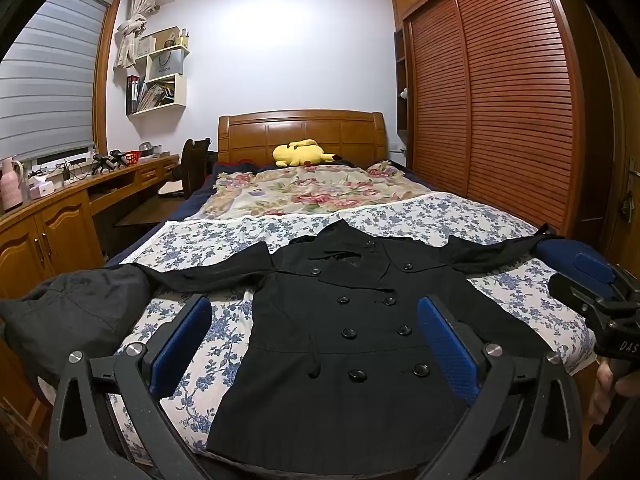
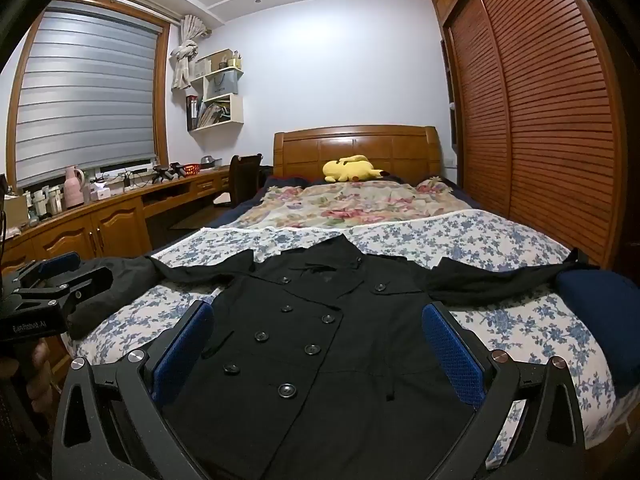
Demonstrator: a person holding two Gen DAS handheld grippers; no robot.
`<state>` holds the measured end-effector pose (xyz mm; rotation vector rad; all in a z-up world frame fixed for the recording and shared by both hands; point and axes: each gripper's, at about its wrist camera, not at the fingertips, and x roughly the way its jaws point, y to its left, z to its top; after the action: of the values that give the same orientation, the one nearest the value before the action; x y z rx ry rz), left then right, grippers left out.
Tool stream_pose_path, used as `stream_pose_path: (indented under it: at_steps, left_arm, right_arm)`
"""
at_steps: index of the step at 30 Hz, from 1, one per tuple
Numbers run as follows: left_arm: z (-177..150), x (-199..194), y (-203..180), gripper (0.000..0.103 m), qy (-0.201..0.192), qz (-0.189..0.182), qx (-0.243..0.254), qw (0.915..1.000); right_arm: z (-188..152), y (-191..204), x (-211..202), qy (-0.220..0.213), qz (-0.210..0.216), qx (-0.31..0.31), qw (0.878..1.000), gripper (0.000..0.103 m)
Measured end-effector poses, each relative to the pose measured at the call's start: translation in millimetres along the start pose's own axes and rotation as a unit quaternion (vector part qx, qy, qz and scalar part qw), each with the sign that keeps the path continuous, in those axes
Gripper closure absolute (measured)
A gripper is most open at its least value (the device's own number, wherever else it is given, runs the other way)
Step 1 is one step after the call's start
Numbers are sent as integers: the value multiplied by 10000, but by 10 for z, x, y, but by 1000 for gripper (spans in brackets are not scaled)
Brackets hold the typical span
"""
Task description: Fold large clothes
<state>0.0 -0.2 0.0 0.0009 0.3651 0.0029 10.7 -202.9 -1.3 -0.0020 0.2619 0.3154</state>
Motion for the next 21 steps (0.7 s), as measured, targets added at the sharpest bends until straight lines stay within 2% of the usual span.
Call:
stream_pose_path:
  at_steps: [21]
  left_arm:
    - [-6, 8, 9, 0, 18, 0, -23, 10000]
  right_arm:
    - [-13, -3, 16, -6, 42, -6, 10000, 0]
